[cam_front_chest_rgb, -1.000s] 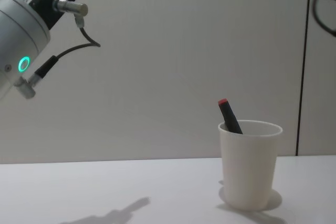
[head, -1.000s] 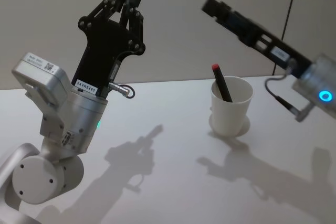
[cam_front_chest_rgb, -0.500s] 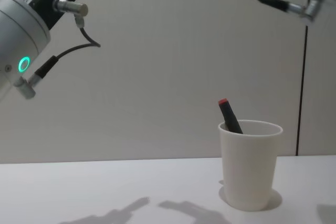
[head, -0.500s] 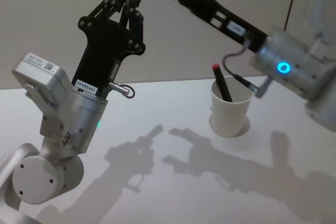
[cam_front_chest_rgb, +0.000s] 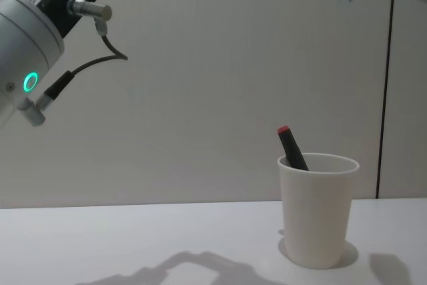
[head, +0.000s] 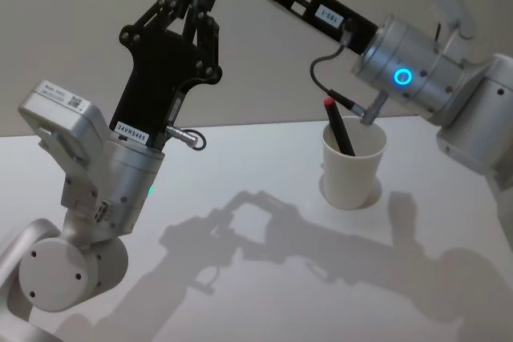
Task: Place the pen into the pen holder.
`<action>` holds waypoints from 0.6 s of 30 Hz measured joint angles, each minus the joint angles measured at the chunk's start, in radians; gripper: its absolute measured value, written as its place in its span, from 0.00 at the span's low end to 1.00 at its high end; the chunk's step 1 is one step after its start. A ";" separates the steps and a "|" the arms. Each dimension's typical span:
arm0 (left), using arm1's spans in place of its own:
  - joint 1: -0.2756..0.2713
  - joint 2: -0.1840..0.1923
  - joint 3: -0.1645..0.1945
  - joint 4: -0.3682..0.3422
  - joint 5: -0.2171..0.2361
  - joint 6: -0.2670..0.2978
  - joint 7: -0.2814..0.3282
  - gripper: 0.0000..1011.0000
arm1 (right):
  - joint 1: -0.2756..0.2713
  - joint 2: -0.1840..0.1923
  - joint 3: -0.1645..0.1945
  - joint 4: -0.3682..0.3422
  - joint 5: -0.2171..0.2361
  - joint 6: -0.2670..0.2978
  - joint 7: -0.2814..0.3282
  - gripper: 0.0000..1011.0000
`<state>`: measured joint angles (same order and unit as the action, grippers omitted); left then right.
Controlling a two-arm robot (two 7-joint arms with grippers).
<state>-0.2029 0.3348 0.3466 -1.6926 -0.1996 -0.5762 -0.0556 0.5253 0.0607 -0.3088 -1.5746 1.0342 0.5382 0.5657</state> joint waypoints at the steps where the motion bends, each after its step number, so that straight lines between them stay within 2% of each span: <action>1: 0.000 0.000 0.000 0.000 0.000 0.000 0.000 0.14 | 0.002 0.000 -0.001 0.001 -0.001 -0.002 0.000 0.99; 18: 0.000 0.000 0.000 0.000 0.000 0.000 0.000 0.14 | 0.030 0.001 -0.020 0.014 -0.035 -0.040 -0.006 0.99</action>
<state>-0.2029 0.3349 0.3466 -1.6926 -0.1996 -0.5763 -0.0556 0.5550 0.0618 -0.3290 -1.5607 0.9993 0.4980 0.5596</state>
